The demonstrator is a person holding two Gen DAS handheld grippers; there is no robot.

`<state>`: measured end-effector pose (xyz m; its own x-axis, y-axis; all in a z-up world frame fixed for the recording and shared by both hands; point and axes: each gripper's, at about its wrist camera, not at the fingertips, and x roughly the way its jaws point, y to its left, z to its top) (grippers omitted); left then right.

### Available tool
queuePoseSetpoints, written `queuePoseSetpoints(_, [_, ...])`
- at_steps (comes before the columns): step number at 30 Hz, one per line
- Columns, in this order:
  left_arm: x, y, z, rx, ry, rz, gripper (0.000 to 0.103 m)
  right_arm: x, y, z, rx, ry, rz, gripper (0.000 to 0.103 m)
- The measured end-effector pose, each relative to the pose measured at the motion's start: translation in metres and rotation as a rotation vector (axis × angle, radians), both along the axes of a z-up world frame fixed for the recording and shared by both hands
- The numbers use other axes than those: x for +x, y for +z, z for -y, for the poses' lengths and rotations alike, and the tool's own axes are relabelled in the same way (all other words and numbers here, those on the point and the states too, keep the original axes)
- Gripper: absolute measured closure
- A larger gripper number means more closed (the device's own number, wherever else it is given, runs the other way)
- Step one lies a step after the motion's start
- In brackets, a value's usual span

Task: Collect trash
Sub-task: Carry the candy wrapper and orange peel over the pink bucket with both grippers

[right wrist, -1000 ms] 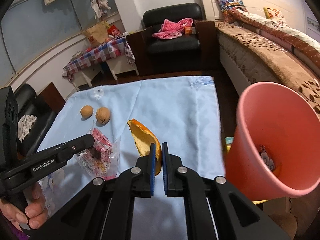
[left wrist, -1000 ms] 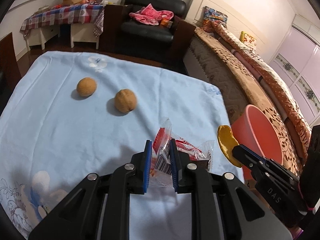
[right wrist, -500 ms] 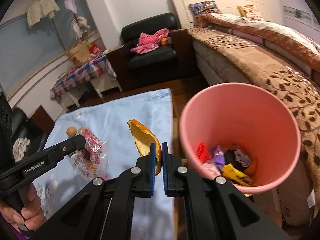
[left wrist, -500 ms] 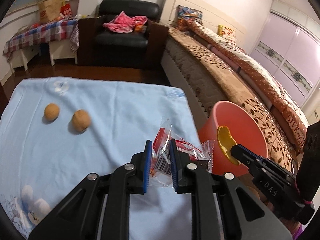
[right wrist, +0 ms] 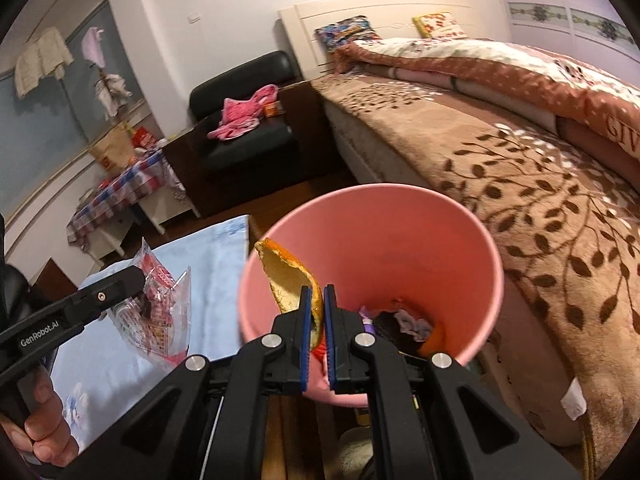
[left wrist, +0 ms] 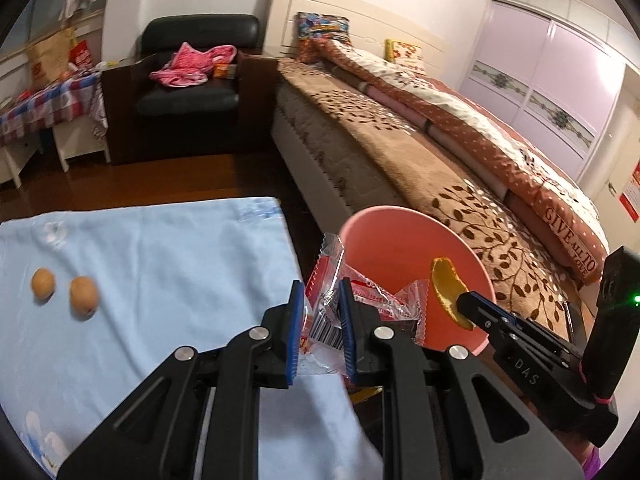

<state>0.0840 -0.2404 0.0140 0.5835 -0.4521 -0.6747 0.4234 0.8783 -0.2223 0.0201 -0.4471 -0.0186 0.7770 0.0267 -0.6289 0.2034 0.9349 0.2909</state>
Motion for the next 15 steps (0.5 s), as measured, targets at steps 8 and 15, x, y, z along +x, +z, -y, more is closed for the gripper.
queuePoseSetpoints(8, [0.004, -0.005, 0.041, 0.006, -0.053, 0.004, 0.086, -0.003, -0.012, 0.023, 0.012, -0.038, -0.012, 0.097])
queuePoseSetpoints(15, [0.008, -0.014, 0.065, 0.034, -0.074, 0.004, 0.086, -0.003, -0.021, 0.038, 0.030, -0.063, -0.022, 0.097])
